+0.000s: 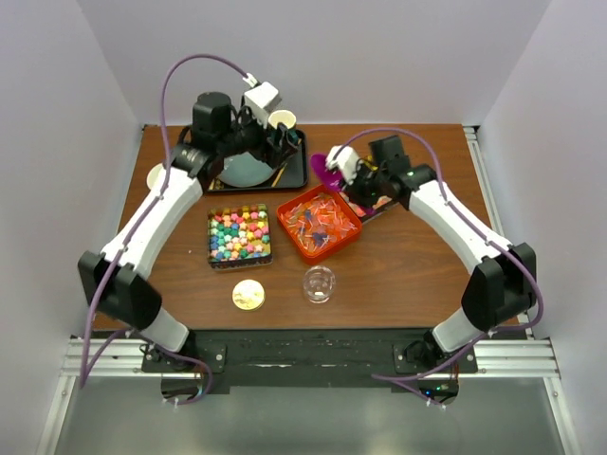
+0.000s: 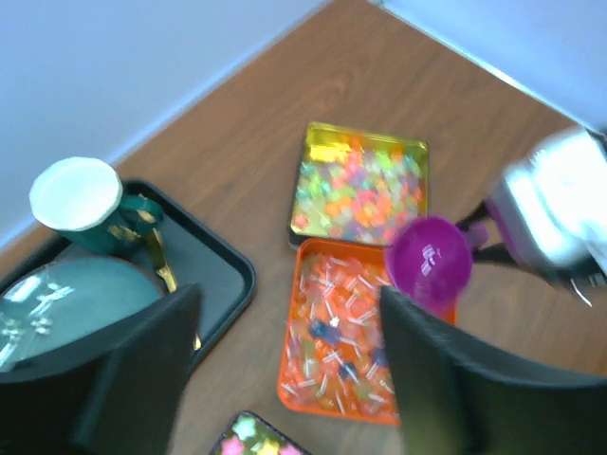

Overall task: Pack the candies
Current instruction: Pick up the spatula from the center of the board.

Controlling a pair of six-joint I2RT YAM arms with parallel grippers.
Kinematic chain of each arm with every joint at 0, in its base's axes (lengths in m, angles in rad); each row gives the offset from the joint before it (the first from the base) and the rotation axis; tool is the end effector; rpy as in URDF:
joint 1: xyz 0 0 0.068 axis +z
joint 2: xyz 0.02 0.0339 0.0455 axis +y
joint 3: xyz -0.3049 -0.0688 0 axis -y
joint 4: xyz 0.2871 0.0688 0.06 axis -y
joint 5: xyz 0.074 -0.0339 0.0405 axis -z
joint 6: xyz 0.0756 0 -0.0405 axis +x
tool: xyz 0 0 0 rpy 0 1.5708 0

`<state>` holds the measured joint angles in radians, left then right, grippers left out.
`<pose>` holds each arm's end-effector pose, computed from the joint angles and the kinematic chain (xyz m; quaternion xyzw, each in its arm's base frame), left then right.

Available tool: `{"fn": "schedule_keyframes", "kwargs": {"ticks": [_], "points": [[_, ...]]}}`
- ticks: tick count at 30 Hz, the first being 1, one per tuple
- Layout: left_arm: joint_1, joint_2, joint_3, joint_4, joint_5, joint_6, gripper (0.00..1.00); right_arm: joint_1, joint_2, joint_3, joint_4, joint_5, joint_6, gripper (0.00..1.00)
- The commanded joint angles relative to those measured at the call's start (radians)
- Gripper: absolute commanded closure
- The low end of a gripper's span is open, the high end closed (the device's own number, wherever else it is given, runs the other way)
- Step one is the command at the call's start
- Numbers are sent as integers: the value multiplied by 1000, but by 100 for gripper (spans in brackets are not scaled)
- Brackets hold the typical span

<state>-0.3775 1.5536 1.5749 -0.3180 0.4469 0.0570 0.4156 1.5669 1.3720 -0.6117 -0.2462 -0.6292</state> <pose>0.3937 -0.1913 0.4429 0.2977 0.7370 -0.2684 0.5442 0.3714 0.1840 0.3153 -0.4992 0.7752 0.0738 0.3801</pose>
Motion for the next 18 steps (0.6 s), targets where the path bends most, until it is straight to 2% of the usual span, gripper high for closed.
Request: {"fn": "schedule_keyframes", "kwargs": {"ticks": [1,5,7,9,14,18], "points": [[78,163,155,-269,357,-28,33,92,-56,-13,-15,11,-170,100],[86,74,-85,-103,498,-124,30,123,-42,26,-72,79,-124,100],[86,66,-149,-35,541,-198,32,124,-54,15,-75,88,-135,100],[83,50,-180,20,539,-218,33,129,-57,10,-88,105,-152,100],[74,42,-167,-27,549,-197,33,141,-30,27,-85,116,-150,100],[78,39,-161,-23,558,-210,34,166,7,27,-48,186,-148,100]]}}
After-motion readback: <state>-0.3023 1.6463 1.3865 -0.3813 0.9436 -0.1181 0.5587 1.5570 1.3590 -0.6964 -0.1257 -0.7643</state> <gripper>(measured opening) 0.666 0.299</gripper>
